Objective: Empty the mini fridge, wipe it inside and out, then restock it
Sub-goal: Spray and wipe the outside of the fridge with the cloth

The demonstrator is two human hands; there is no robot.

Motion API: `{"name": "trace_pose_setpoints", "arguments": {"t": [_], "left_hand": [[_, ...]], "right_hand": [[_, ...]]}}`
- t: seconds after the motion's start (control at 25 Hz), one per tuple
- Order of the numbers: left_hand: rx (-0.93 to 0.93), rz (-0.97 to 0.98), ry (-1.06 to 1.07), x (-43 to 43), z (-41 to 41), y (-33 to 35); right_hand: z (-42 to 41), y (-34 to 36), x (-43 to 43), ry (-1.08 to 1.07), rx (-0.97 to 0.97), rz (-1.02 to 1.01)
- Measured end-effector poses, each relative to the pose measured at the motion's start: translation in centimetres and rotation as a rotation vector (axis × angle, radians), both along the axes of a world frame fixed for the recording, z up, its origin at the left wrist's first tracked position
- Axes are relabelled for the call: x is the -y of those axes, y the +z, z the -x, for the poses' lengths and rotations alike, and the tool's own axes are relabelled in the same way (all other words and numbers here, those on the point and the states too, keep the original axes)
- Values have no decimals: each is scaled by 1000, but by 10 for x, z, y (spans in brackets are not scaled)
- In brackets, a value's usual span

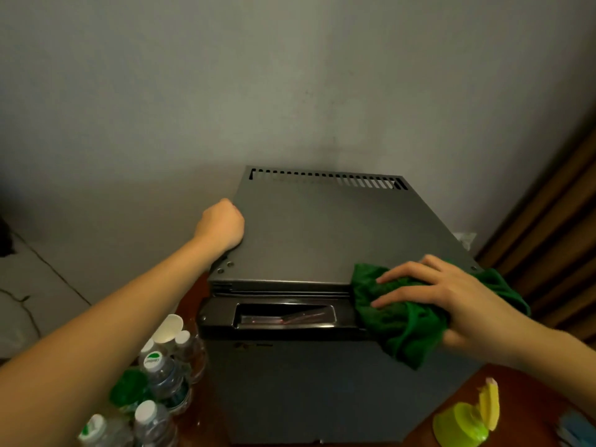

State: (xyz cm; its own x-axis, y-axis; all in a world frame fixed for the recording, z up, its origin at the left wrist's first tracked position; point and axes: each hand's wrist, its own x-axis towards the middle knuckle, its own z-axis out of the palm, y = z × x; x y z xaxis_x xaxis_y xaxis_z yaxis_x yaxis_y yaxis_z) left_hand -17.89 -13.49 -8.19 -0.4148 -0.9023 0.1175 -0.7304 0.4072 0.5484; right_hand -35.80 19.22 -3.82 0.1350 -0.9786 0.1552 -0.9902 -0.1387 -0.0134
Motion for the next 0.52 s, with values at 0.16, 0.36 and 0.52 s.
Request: {"name": "trace_pose_setpoints", "arguments": {"t": [0.16,0.36,0.52], "left_hand": [[27,-4,21,-2,1,4],[41,18,18,-4,0,4],[51,5,7,-3,-1,5]], "right_hand": [[-19,9,24,175,194,1],[-35,29,65,175,-155,-186],[-46,35,67,148,-224,-284]]}}
